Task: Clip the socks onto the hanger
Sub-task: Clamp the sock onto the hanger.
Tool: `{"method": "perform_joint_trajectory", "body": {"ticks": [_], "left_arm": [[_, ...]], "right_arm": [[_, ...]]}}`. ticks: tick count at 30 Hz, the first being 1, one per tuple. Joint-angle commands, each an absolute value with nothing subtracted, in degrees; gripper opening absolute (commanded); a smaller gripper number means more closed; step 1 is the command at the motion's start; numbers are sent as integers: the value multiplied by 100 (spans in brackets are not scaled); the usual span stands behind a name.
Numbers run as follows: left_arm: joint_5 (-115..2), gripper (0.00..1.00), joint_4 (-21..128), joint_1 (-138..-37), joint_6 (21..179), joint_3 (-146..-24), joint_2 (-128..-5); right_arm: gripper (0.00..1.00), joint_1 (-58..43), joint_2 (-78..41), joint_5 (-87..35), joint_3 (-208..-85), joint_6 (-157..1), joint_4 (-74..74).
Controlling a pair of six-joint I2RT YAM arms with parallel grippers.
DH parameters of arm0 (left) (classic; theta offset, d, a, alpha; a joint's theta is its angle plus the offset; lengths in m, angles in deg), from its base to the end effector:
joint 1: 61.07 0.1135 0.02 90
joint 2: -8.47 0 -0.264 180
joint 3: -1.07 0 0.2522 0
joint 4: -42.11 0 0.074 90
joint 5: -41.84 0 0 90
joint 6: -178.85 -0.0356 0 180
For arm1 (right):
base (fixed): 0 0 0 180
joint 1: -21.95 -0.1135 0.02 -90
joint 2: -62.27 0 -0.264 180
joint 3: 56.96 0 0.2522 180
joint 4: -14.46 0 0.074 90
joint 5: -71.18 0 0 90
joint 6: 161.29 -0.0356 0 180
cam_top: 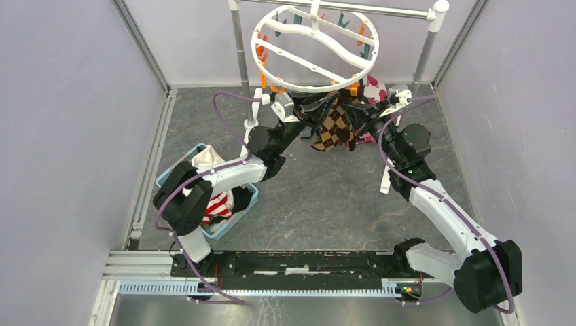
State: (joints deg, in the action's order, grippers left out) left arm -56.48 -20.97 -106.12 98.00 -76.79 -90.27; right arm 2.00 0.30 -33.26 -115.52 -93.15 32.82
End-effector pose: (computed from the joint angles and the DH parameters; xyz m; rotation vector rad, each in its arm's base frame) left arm 0.2625 -0.2702 0.3579 0.4027 0.7812 -0.9477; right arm 0.2343 0.0945 0.3595 -0.1990 1.3456 0.7823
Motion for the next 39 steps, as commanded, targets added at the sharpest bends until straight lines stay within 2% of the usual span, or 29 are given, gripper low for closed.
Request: {"method": "perform_joint_trajectory", "body": {"ticks": [1, 6, 8, 16, 19, 24, 28, 39], "left_arm": [[-5736, 2, -2287, -10572, 10007, -7703, -8804], [-5745, 3, -2296, -10563, 10030, -7694, -8805], [-5737, 7, -2311, -10554, 10080, -7694, -8808], [-5689, 60, -2374, -10554, 10233, -7595, -8721], [-5682, 74, -2378, -10549, 10328, -7518, -8657], [-5648, 91, -2318, -10555, 10560, -7187, -8371], [-5721, 97, -1969, -10556, 10870, -6782, -7902], [-6526, 100, -98, -10563, 11224, -5309, -6244]], "right_arm": [[0, 248, 161, -3475, -11695, -9457, 3805], [0, 252, 188, -3498, -11669, -9445, 3847], [0, 248, 180, -3499, -11652, -9447, 3830], [0, 254, 208, -3483, -11564, -9400, 3747], [0, 259, 241, -3440, -11546, -9347, 3671], [0, 261, 343, -3314, -11480, -9177, 3508], [0, 263, 416, -3150, -11432, -8985, 3363], [0, 366, 629, -1927, -11426, -8340, 2714]]}}
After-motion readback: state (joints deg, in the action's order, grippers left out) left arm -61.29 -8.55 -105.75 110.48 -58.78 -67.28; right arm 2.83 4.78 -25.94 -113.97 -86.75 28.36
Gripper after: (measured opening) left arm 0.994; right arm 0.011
